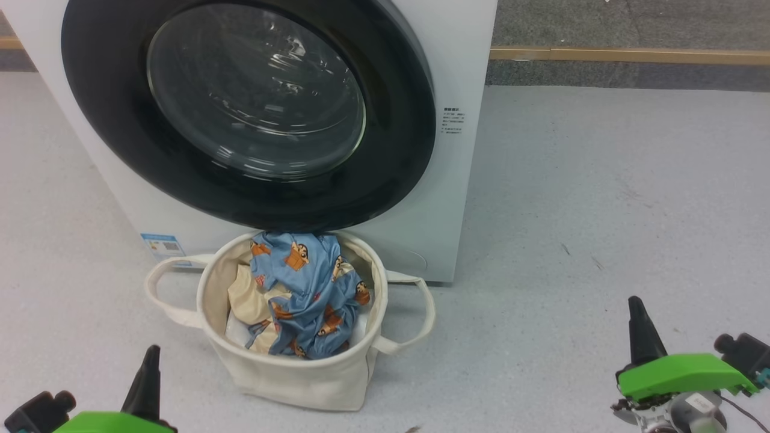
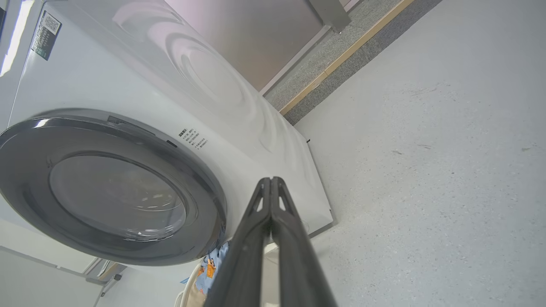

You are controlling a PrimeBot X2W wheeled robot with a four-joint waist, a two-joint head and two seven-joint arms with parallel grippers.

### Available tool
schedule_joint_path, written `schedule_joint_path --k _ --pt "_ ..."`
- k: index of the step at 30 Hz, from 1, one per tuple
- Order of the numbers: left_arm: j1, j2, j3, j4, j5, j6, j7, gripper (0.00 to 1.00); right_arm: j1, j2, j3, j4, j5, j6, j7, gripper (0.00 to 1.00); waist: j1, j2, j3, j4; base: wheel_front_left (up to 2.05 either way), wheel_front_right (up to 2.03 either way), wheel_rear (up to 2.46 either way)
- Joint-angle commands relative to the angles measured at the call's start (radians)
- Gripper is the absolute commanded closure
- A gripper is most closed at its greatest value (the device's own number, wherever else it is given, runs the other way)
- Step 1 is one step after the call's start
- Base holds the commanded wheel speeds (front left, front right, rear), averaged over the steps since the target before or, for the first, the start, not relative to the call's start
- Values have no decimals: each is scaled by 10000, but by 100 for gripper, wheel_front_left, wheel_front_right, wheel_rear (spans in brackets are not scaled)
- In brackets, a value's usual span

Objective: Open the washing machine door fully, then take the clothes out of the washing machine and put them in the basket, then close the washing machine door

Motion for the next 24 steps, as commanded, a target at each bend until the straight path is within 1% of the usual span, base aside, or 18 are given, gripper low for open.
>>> schedule_joint_path --k 1,24 --pt "-395 86 343 -358 -221 -31 76 100 -204 -63 42 -414 316 0 75 100 -1 -1 6 18 0 0 0" --pt "-328 -667 923 -740 -2082 -45 771 100 0 -70 -35 -848 3010 0 767 100 -1 -1 92 303 0 0 0"
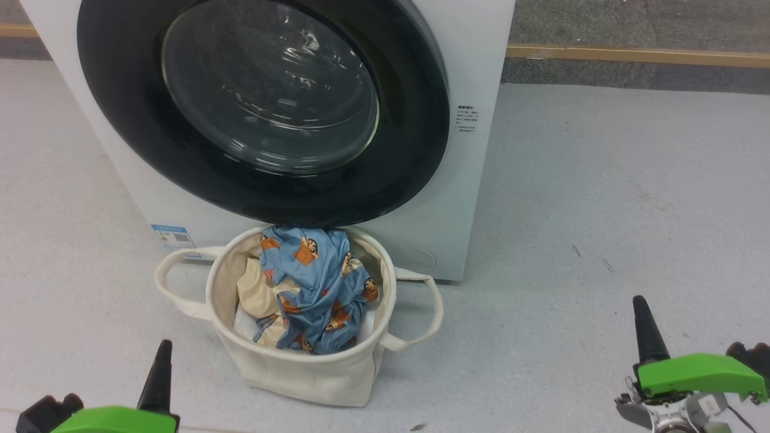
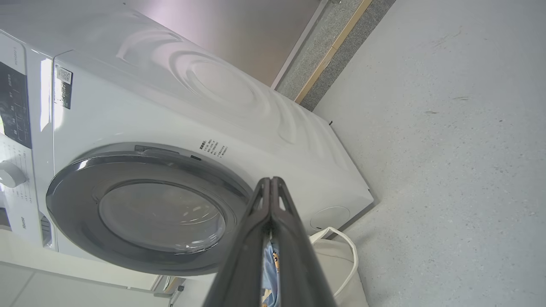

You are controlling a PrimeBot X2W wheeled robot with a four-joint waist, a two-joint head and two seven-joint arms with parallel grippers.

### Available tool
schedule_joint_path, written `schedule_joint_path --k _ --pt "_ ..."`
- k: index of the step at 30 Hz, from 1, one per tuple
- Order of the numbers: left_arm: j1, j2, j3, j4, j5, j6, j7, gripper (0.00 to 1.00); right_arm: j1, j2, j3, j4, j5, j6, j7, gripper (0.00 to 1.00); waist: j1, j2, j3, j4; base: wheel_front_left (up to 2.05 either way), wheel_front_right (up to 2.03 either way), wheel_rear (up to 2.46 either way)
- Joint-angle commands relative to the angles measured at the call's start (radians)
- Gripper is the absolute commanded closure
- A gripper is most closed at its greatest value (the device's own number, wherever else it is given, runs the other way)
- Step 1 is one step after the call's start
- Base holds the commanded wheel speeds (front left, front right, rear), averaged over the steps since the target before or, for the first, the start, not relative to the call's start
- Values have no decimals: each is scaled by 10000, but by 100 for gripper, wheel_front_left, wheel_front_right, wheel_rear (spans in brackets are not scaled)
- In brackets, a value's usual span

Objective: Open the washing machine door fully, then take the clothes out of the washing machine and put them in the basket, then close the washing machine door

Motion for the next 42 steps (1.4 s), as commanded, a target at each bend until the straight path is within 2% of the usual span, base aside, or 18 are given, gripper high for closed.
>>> schedule_joint_path --k 1,42 --pt "-330 61 397 -395 -227 -45 82 100 -144 -70 100 -441 318 0 105 100 0 0 7 20 0 0 0" --pt "-219 -1194 1359 -1031 -3333 -69 1235 100 197 -81 -29 -1164 4807 -1 1258 100 0 0 150 495 0 0 0"
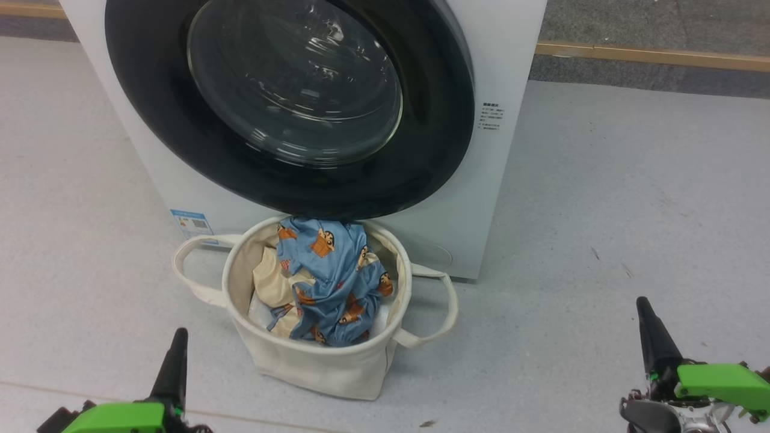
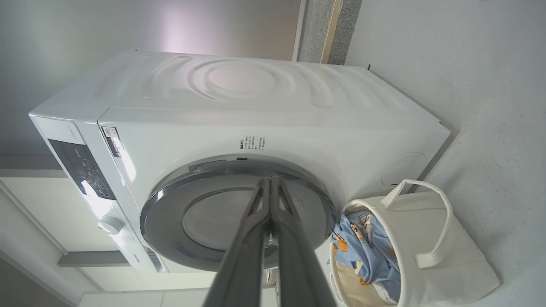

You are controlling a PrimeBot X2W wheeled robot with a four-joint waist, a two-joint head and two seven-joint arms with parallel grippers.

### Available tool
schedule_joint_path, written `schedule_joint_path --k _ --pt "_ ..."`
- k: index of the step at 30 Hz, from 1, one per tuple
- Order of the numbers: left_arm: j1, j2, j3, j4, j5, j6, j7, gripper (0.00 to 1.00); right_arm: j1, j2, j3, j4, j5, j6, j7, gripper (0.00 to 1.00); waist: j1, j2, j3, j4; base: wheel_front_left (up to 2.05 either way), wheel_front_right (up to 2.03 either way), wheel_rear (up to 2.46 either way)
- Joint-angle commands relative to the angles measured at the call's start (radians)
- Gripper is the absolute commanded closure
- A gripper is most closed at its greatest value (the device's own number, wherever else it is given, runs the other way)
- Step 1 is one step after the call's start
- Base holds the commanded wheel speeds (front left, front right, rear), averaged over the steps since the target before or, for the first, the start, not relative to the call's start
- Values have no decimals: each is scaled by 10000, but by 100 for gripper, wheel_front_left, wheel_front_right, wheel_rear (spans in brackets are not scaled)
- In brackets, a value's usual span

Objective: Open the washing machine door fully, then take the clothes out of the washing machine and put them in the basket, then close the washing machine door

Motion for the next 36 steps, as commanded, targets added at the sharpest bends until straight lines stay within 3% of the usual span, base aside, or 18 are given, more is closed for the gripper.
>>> schedule_joint_path --k 1,8,36 --pt "-259 -29 443 -418 -264 -67 98 100 -196 -79 153 -475 392 0 131 100 0 0 8 25 0 0 0" --pt "-241 -233 599 -522 -770 -71 286 100 -141 -81 133 -593 1123 0 319 100 0 0 32 102 0 0 0" --pt "-241 -233 597 -522 -772 -71 284 100 -141 -81 133 -593 1123 0 318 100 0 0 32 102 0 0 0"
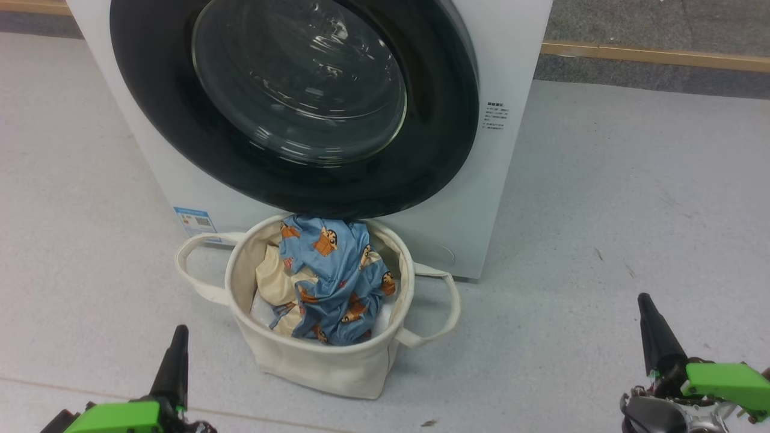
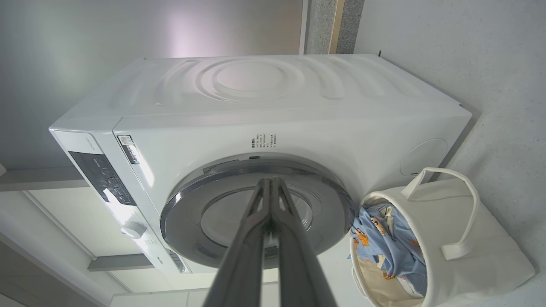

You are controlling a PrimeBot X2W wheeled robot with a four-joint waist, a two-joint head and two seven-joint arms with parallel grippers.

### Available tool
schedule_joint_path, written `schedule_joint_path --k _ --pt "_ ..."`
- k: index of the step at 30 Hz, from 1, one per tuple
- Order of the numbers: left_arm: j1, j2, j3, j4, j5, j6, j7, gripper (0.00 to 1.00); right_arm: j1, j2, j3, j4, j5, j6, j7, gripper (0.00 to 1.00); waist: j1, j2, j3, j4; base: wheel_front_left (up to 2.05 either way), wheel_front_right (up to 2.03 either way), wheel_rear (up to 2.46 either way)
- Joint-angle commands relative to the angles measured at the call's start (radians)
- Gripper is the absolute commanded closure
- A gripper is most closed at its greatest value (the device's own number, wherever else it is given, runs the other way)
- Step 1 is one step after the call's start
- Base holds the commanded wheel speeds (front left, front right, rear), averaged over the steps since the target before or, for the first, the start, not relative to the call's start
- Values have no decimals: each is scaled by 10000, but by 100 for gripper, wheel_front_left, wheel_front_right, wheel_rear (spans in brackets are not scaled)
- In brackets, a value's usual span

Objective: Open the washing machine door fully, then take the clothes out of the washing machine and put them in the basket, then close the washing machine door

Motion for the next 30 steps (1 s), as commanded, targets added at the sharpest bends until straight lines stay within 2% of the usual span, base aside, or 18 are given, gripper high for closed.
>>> schedule_joint_path --k 1,30 --pt "-243 58 342 -373 -37 -69 83 100 -147 -81 192 -401 57 2 82 100 0 0 0 0 0 0 0" --pt "-243 58 341 -374 -38 -69 82 100 -147 -81 192 -401 57 2 82 100 0 0 0 0 0 0 0"
